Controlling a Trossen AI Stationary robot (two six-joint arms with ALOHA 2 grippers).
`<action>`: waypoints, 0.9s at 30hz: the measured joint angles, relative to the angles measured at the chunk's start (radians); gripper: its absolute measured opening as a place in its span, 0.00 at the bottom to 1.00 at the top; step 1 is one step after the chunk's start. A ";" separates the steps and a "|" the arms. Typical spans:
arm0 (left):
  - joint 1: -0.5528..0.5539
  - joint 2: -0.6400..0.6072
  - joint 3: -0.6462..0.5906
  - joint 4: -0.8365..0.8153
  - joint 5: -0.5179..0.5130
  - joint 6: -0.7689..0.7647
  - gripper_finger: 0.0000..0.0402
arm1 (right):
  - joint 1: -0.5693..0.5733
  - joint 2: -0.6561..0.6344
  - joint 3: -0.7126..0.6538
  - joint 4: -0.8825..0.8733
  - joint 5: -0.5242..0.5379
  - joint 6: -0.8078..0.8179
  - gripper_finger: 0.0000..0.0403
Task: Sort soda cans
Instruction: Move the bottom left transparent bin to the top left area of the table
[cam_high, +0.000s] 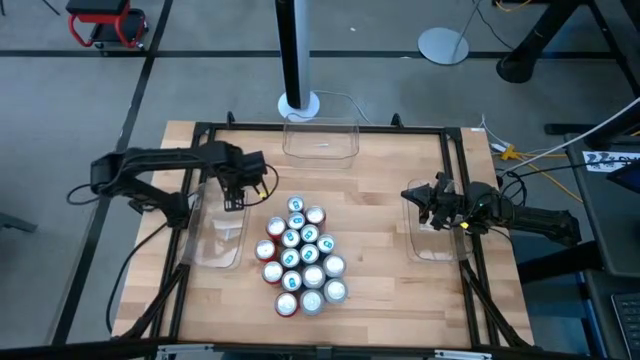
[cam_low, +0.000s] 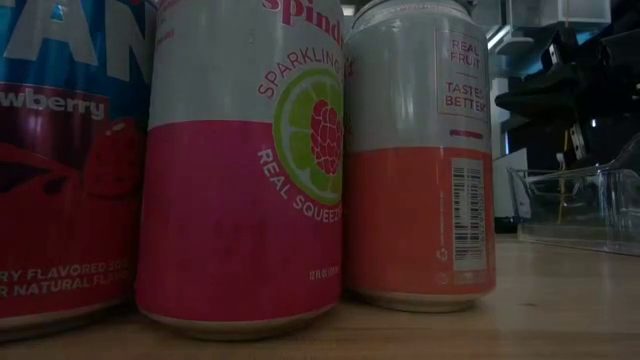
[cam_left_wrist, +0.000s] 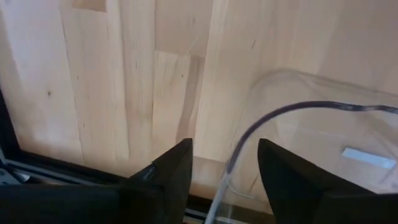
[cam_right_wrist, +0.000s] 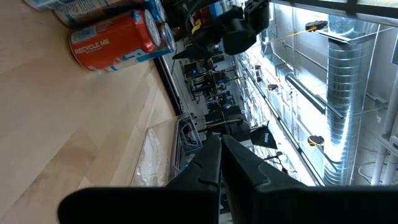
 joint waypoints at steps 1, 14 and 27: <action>0.003 0.006 0.000 0.000 0.000 0.004 0.38 | 0.000 0.000 0.000 0.000 0.000 0.000 0.04; 0.037 0.025 0.000 0.046 -0.048 0.163 0.03 | 0.000 0.000 0.000 -0.002 0.000 0.000 0.04; 0.179 0.025 0.000 0.255 -0.193 0.398 0.01 | 0.000 0.000 0.000 -0.001 0.010 -0.027 0.04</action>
